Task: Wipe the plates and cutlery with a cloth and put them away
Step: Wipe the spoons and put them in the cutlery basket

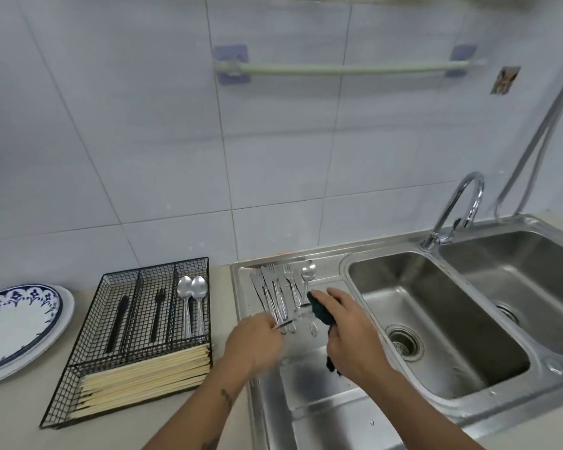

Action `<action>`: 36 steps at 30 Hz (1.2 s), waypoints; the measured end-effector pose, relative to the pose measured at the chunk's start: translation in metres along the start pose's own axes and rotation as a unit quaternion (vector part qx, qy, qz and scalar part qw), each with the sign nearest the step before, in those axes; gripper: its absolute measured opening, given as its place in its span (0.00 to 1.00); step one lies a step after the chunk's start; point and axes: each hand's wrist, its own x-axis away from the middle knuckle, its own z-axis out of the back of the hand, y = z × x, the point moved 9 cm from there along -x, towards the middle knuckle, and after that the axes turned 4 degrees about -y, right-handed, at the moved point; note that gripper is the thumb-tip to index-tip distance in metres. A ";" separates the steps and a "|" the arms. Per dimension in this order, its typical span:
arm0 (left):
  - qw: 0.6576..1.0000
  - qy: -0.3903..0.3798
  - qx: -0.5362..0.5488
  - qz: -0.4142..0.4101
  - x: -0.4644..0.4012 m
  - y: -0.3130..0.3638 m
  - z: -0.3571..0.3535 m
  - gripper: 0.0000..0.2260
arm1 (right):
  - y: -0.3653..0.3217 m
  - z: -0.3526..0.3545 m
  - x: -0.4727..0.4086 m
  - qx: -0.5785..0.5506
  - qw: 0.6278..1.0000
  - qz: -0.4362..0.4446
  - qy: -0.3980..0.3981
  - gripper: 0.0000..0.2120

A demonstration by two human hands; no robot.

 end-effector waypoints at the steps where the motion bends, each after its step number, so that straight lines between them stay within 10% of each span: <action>1: 0.999 0.015 -0.005 -0.027 0.013 0.011 0.004 0.07 | -0.010 0.003 0.005 0.018 1.000 0.014 0.000 0.33; 7: 0.977 0.137 -0.111 -0.123 0.058 0.045 0.040 0.08 | -0.031 0.011 0.028 0.191 0.976 0.103 0.027 0.37; 15: 0.958 0.169 -0.142 -0.183 0.090 0.055 0.047 0.07 | -0.045 0.009 0.050 0.152 0.982 0.113 -0.017 0.35; 23: 0.965 0.106 -0.144 -0.190 0.097 0.049 0.029 0.12 | -0.001 0.076 0.059 0.070 0.991 -0.070 0.087 0.32; 30: 0.990 0.018 -0.031 -0.138 0.097 0.062 0.027 0.16 | -0.067 0.048 0.073 0.126 0.983 0.123 0.051 0.34; 36: 0.986 -0.023 0.073 -0.147 0.104 0.046 0.020 0.10 | -0.037 0.047 0.082 0.076 0.996 0.009 0.054 0.35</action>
